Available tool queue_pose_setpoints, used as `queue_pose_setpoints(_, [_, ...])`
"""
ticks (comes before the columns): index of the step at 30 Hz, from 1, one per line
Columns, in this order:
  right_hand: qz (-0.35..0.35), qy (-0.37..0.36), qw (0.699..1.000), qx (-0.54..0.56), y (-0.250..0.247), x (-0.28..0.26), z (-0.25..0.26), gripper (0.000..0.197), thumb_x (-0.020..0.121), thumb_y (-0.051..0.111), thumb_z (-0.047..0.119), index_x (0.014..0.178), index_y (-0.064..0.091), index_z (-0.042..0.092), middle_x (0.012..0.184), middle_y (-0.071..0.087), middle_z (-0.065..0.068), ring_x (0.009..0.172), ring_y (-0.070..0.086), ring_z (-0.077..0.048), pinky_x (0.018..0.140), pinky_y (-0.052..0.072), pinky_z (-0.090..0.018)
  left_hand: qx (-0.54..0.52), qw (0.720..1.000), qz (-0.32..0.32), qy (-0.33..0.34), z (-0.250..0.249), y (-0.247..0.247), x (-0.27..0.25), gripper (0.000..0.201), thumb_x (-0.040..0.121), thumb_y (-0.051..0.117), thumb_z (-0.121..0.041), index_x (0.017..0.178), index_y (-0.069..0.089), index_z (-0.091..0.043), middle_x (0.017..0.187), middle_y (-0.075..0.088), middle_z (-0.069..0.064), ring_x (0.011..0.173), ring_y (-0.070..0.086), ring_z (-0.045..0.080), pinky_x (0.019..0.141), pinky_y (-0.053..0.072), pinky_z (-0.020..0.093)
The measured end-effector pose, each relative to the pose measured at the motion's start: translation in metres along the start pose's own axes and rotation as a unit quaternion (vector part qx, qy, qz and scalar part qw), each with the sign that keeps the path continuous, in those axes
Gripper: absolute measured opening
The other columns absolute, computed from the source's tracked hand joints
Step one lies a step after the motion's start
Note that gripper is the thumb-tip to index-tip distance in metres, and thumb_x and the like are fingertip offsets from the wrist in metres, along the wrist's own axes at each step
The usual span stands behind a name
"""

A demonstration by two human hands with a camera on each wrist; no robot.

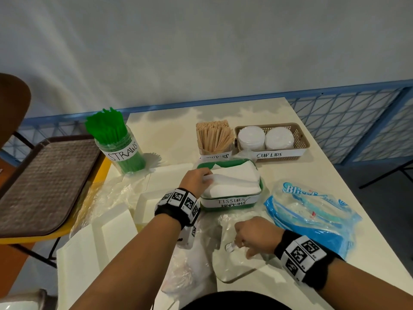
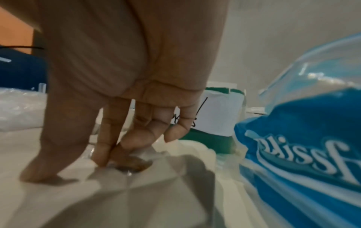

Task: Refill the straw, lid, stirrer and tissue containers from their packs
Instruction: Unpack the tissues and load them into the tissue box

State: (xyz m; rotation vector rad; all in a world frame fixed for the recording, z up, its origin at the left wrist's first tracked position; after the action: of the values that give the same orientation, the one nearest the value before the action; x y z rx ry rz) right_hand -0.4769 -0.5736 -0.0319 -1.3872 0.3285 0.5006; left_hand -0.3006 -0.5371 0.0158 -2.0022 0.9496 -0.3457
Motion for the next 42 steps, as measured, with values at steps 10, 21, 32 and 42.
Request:
queue_pose_setpoints(10, [-0.043, -0.042, 0.986, 0.155, -0.054, -0.017, 0.001, 0.02, 0.086, 0.063, 0.028, 0.1, 0.066, 0.014, 0.098, 0.043, 0.006, 0.075, 0.04, 0.004, 0.069, 0.033, -0.008, -0.059, 0.998, 0.018, -0.003, 0.008, -0.006, -0.001, 0.01, 0.086, 0.059, -0.008, 0.095, 0.063, -0.01, 0.088, 0.058, 0.005, 0.084, 0.052, 0.02, 0.078, 0.043, 0.029])
queue_pose_setpoints(21, [-0.248, 0.069, 0.966, 0.026, -0.163, -0.014, -0.044, 0.01, 0.091, 0.054, 0.032, 0.092, 0.057, 0.023, 0.091, 0.045, 0.009, 0.077, 0.044, -0.008, 0.056, 0.027, -0.019, -0.241, 0.969, -0.012, -0.056, 0.007, -0.014, -0.006, 0.025, 0.084, 0.055, 0.011, 0.108, 0.062, 0.012, 0.111, 0.064, 0.022, 0.093, 0.053, 0.013, 0.069, 0.042, 0.011])
queue_pose_setpoints(32, [-0.204, 0.054, 0.977, 0.014, -0.139, 0.022, -0.06, 0.016, 0.092, 0.052, 0.031, 0.098, 0.058, 0.017, 0.092, 0.042, 0.007, 0.074, 0.043, -0.01, 0.064, 0.03, -0.026, -0.248, 0.969, -0.007, -0.013, 0.025, -0.012, 0.008, 0.027, 0.08, 0.059, 0.012, 0.105, 0.068, 0.004, 0.092, 0.067, 0.001, 0.083, 0.055, 0.008, 0.067, 0.043, 0.002])
queue_pose_setpoints(42, [-0.245, 0.083, 0.961, 0.096, -0.134, 0.031, -0.063, 0.024, 0.093, 0.052, 0.029, 0.11, 0.068, 0.023, 0.078, 0.041, 0.009, 0.076, 0.044, -0.01, 0.053, 0.024, -0.018, -0.325, 0.943, 0.009, -0.068, 0.034, -0.005, 0.009, 0.034, 0.077, 0.052, 0.023, 0.108, 0.061, 0.015, 0.074, 0.071, 0.0, 0.05, 0.059, -0.004, 0.048, 0.047, 0.01])
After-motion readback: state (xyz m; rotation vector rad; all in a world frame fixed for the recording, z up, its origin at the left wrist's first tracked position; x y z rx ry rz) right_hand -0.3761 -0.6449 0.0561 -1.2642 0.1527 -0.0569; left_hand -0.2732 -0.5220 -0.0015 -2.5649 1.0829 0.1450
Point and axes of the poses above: each hand's wrist, its own x-axis towards the middle knuckle, its own y-axis out of the palm, z = x × y, the point moved 6 cm from there along x, towards the middle knuckle
